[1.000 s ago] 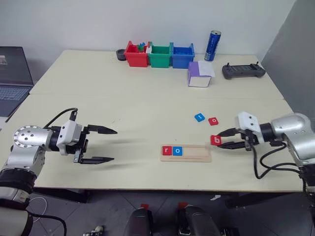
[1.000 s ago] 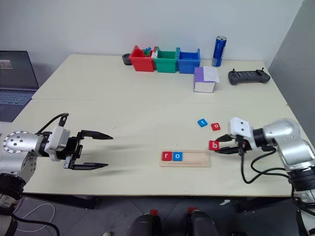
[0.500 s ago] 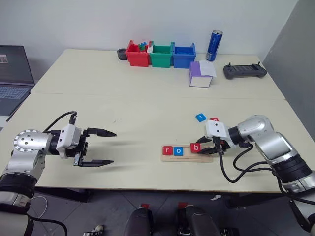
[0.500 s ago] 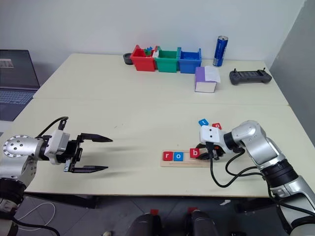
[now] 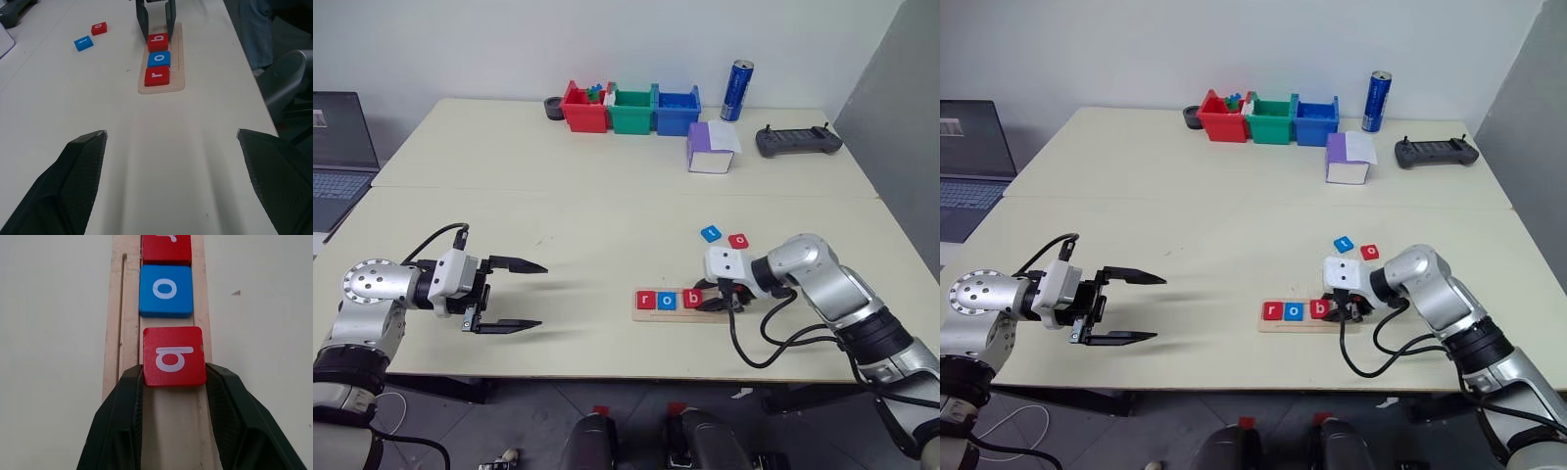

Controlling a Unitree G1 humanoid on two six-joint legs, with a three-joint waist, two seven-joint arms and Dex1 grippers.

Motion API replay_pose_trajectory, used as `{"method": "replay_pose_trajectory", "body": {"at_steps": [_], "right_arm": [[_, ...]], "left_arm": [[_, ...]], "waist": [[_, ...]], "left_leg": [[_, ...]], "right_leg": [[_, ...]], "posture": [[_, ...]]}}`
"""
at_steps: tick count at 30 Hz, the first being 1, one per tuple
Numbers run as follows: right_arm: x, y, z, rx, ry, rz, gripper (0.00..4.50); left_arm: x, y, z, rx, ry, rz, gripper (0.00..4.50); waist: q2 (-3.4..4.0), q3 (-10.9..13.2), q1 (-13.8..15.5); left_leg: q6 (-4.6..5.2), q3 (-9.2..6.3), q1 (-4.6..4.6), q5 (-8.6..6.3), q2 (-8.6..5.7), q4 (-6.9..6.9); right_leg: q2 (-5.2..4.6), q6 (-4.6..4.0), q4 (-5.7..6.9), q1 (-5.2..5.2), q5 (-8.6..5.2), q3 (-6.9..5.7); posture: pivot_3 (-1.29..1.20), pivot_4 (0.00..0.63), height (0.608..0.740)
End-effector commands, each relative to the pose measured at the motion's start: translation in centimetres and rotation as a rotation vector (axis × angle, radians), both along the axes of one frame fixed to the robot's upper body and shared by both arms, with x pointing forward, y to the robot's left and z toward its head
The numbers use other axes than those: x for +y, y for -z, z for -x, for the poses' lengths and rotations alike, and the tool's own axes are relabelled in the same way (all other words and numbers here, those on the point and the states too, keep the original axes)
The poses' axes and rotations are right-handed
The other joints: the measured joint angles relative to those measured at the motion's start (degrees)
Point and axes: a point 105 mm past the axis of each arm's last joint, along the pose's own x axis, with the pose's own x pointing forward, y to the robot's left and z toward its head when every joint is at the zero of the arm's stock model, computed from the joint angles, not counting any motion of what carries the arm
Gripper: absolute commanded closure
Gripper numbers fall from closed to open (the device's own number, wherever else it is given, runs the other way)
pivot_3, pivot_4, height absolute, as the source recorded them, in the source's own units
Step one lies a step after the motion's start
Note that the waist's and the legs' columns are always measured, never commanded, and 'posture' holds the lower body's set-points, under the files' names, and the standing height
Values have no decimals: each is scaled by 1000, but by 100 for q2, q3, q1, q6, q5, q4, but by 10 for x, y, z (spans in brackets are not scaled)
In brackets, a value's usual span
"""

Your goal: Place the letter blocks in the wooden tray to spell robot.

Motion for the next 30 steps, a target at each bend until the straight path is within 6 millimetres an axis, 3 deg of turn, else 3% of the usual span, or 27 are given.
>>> {"method": "replay_pose_trajectory", "body": {"at_steps": [1,30], "right_arm": [[4,-11,-1,-41,-23,13,3050],[23,-11,1,-31,-53,28,3050]], "left_arm": [[-1,-10,-1,-39,10,4,0],[3,-7,-2,-42,-10,-2,0]], "waist": [[0,0,1],[0,0,-8]], "left_leg": [[0,0,0,0,0,0],[0,0,1,0,1,1]], "right_leg": [[0,0,0,0,0,0],[1,0,2,0,0,0]], "posture": [[0,150,740],[0,150,740]]}}
